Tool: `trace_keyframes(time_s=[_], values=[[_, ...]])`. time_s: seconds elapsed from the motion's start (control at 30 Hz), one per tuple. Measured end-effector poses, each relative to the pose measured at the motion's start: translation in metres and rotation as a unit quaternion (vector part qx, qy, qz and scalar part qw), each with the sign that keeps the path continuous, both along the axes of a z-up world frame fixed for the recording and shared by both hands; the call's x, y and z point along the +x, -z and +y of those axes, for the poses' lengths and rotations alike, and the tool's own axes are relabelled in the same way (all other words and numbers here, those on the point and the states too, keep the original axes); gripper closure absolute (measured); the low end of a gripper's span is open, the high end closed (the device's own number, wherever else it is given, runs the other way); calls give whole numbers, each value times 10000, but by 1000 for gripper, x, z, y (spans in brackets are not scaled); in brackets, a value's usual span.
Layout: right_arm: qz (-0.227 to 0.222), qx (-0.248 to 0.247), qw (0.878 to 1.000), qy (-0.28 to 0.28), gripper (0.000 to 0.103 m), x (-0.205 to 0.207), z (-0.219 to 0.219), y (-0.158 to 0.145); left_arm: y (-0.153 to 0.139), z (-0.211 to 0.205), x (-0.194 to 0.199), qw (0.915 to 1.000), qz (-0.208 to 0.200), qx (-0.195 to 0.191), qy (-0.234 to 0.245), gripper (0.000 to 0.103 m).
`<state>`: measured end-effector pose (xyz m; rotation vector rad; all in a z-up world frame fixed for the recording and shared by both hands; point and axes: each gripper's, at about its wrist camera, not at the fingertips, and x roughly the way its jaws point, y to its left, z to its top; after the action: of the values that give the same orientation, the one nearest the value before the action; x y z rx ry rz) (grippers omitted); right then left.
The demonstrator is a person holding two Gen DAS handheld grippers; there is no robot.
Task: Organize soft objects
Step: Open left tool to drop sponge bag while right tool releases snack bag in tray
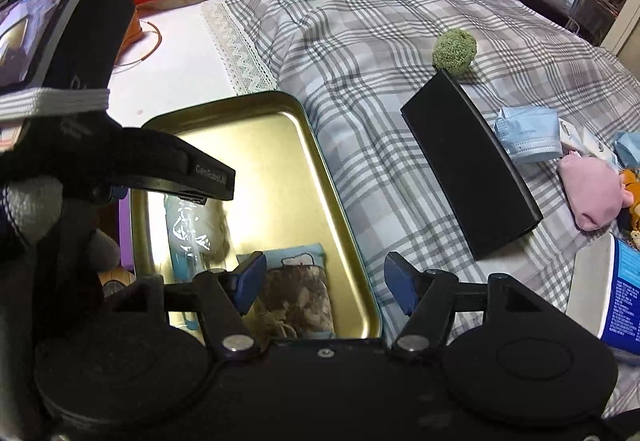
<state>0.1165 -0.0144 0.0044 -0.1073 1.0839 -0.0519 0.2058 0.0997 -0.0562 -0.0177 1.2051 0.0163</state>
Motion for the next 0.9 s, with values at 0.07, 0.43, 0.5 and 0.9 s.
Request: trace_keyframes(time_s=[0.07, 0.43, 0.5, 0.9], values=[[21, -13, 10000, 10, 39, -1, 0, 0, 0, 0, 0, 10000, 8, 0, 15, 34], [-24, -28, 10000, -21, 39, -7, 0, -5, -2, 1, -4, 9999, -8, -63, 80, 31], [-23, -27, 10000, -12, 39, -8, -1, -5, -4, 1, -5, 9999, -21, -87, 99, 31], [-68, -75, 9999, 54, 39, -15, -8, -8, -17, -7, -19, 9988, -348, 0, 340, 31]])
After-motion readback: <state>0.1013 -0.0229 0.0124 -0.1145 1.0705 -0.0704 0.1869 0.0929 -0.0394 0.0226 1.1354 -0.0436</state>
